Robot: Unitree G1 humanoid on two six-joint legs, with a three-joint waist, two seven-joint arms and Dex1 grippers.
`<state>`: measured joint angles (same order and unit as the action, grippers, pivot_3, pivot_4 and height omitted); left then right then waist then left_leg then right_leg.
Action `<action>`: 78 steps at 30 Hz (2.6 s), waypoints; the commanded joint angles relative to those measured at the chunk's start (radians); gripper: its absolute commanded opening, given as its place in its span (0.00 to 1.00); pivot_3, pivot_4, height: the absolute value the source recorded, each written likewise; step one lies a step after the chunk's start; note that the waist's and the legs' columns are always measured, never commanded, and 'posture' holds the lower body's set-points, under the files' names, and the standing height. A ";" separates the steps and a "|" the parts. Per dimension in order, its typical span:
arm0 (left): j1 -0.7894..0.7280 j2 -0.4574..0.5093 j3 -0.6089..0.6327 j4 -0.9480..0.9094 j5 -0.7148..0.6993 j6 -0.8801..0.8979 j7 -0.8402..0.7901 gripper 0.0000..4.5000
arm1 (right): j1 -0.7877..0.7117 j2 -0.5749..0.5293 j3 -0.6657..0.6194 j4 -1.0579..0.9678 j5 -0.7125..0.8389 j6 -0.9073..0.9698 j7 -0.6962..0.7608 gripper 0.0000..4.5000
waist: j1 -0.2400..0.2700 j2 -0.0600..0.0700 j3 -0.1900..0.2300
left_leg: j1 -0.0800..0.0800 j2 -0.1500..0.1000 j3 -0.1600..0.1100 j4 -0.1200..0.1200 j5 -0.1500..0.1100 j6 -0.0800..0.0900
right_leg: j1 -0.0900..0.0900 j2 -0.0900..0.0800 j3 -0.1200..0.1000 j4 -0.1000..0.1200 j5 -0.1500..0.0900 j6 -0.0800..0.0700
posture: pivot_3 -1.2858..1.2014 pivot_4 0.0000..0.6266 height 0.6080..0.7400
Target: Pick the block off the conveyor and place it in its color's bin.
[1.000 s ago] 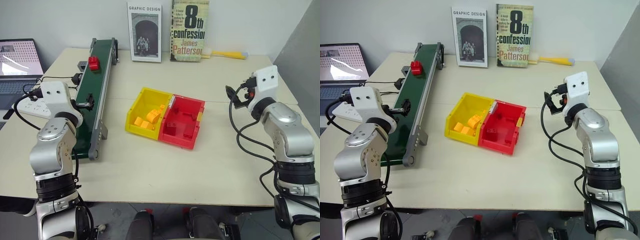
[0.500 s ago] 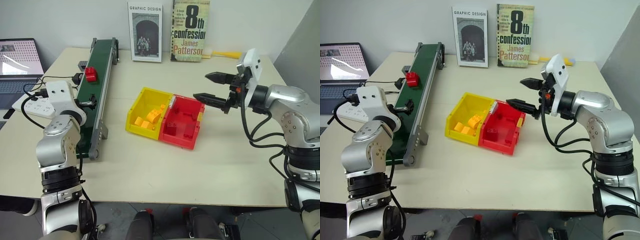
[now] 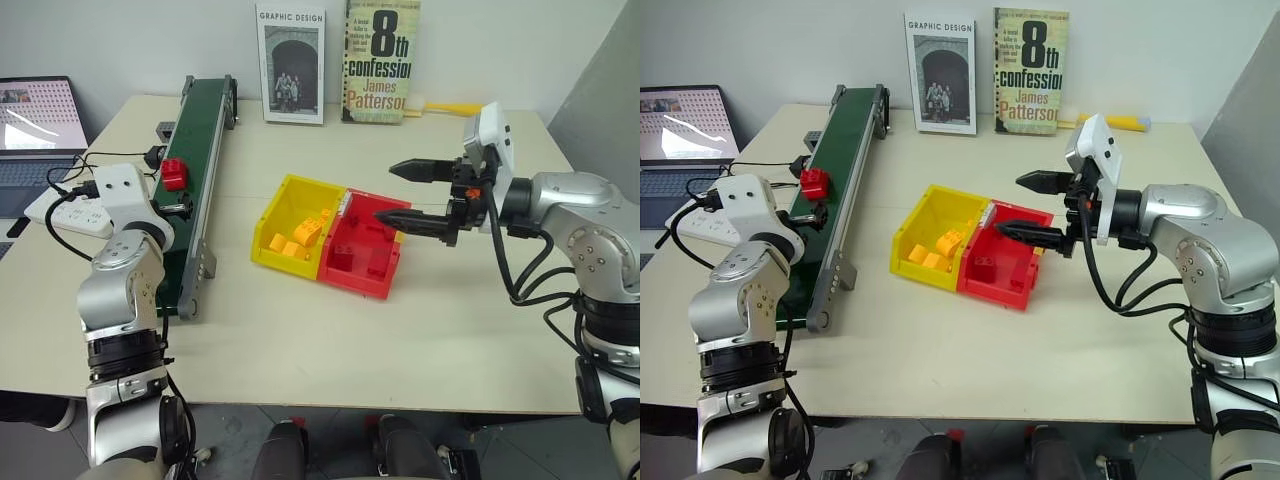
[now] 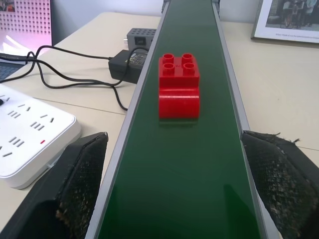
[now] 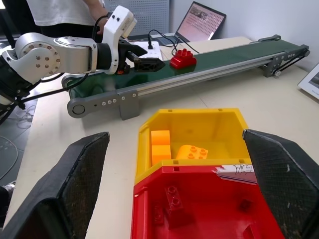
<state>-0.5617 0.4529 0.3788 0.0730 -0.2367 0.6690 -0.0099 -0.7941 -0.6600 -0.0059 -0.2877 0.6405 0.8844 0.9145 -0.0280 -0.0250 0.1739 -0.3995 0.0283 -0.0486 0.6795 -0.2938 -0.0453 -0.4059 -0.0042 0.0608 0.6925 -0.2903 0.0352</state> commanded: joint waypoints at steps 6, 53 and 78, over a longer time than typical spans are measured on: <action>-0.025 0.008 -0.002 0.010 0.008 -0.011 0.001 0.99 | 0.001 -0.024 -0.027 -0.050 0.022 0.006 -0.018 1.00 | 0.000 0.000 0.000 | 0.000 0.000 0.000 0.000 0.000 0.000 | 0.000 0.000 0.000 0.000 0.000 0.000 | 0.52 0.24 1.00; -0.410 -0.128 -0.661 0.245 0.011 -0.155 -0.837 0.34 | 0.370 -0.170 -0.316 -0.497 0.169 0.303 -0.367 1.00 | 0.001 0.000 0.000 | -0.001 -0.001 0.005 0.000 0.000 0.000 | 0.001 0.004 0.001 -0.003 0.000 0.000 | 0.52 0.24 1.00; -0.115 0.394 -0.353 -0.110 -0.082 -0.040 -1.051 0.99 | 0.245 -0.252 -0.068 -0.165 0.023 0.005 -0.158 1.00 | -0.001 0.001 0.001 | 0.000 0.000 0.003 0.000 0.000 0.000 | 0.000 0.004 0.002 -0.003 0.000 0.000 | 0.52 0.24 1.00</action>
<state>-0.7035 0.7963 -0.0457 0.0605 -0.2805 0.5939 -1.0467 -0.5183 -0.9017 -0.0903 -0.4759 0.6876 0.9472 0.7058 -0.0289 -0.0245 0.1753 -0.3996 0.0284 -0.0462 0.6793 -0.2937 -0.0452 -0.4056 -0.0004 0.0629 0.6899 -0.2906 0.0353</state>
